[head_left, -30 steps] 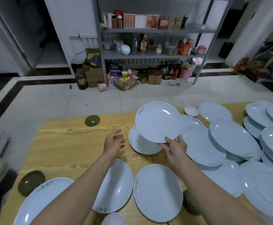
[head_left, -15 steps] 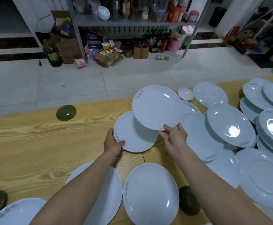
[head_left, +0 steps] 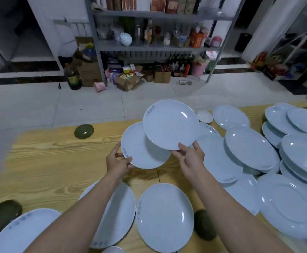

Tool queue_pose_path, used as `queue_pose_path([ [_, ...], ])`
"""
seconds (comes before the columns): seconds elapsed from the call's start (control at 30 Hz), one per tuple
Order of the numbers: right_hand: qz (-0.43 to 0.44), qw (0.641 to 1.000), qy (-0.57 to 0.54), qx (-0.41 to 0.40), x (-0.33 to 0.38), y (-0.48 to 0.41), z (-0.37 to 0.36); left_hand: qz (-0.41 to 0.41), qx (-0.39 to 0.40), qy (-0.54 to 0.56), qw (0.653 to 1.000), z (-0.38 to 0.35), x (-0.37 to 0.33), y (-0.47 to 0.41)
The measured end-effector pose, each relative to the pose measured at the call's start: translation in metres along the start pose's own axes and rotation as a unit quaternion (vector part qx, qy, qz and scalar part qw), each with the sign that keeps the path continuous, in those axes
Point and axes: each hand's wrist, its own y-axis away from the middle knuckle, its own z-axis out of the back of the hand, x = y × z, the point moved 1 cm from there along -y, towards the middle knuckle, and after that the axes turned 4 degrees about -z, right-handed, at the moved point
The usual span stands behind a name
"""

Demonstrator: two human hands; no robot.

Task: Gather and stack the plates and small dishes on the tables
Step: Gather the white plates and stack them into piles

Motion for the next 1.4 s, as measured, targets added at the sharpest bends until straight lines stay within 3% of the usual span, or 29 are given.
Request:
queue_pose_path([
  [0.17,0.021,0.997,-0.005,0.072,0.007,0.060,0.006,-0.082,-0.019,0.018,0.996,0.030,-0.037,0.075],
  [0.43,0.014,0.992,0.010,0.129,-0.005,0.145,0.024,-0.133,-0.079,0.050,0.987,0.094,-0.043,0.193],
  [0.83,-0.041,0.981,0.048,0.183,-0.078,0.229,0.021,-0.124,-0.177,0.085,0.973,0.210,-0.019,0.274],
  [1.13,-0.073,0.977,0.087,0.179,-0.142,0.260,0.010,-0.069,-0.218,0.123,0.966,0.292,0.021,0.272],
  [1.4,-0.080,0.974,0.141,0.159,-0.190,0.266,0.011,-0.005,-0.229,0.123,0.966,0.324,0.051,0.250],
])
